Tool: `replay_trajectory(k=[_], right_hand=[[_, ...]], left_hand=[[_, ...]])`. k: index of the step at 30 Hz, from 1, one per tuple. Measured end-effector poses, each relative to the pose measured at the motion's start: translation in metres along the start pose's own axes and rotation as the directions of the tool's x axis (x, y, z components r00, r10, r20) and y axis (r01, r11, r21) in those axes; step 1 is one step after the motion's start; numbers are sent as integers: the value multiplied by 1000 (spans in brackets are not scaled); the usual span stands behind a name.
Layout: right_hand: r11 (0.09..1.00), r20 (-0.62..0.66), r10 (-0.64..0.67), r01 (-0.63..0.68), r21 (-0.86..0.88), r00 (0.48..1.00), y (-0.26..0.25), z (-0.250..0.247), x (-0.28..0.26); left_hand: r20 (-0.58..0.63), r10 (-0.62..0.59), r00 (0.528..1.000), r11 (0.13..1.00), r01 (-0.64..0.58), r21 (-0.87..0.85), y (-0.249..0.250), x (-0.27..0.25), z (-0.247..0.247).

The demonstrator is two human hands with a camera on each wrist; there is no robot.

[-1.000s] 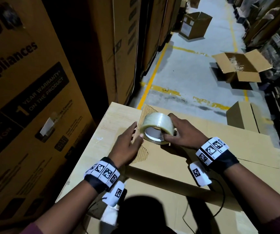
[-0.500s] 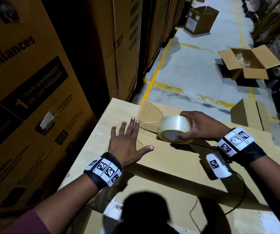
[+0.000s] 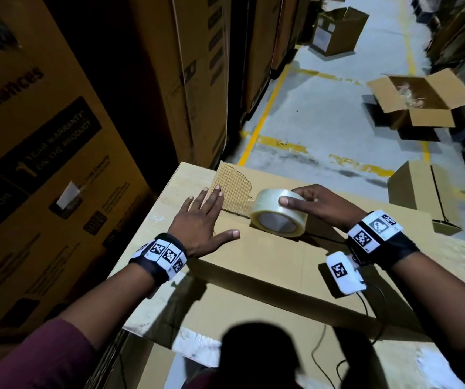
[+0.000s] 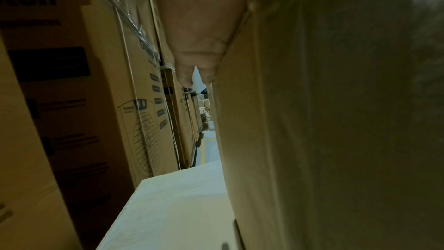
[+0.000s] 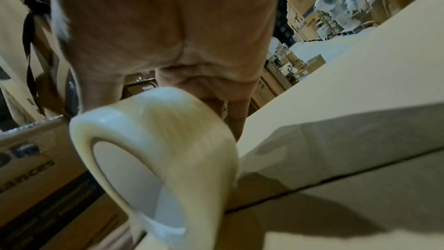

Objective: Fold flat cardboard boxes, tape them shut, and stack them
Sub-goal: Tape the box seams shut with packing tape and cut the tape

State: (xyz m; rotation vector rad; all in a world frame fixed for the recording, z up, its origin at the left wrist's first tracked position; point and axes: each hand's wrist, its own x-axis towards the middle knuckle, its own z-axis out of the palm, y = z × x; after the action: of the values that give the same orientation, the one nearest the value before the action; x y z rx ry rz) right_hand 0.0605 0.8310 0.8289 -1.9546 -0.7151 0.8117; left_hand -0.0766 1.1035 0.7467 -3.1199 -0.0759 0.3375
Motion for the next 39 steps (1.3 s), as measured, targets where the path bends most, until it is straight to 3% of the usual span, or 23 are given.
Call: replay_trajectory(k=[8, 12, 19, 24, 30, 36, 39], right_hand=[[995, -64, 76, -72, 69, 995, 34, -58, -66], [989, -69, 61, -51, 141, 996, 40, -60, -74], [947, -88, 121, -89, 308, 989, 35, -53, -90], [973, -159, 113, -77, 217, 981, 51, -81, -107], [979, -312, 196, -165, 121, 930, 81, -135, -171], [971, -245, 227, -239, -20, 942, 84, -146, -199], [931, -250, 239, -294, -215, 938, 84, -159, -206]], left_hand=[[-22, -19, 1000, 999, 19, 42, 5, 0, -1], [-15, -92, 996, 994, 93, 65, 25, 3, -7], [-17, -37, 999, 996, 38, 81, 41, 14, 2], [-10, -44, 999, 995, 45, 89, 41, 13, 1], [-24, -51, 998, 994, 53, 98, 44, 14, 3], [-24, -56, 998, 995, 57, 87, 44, 14, 4], [-20, -58, 998, 994, 60, 89, 43, 12, 4]])
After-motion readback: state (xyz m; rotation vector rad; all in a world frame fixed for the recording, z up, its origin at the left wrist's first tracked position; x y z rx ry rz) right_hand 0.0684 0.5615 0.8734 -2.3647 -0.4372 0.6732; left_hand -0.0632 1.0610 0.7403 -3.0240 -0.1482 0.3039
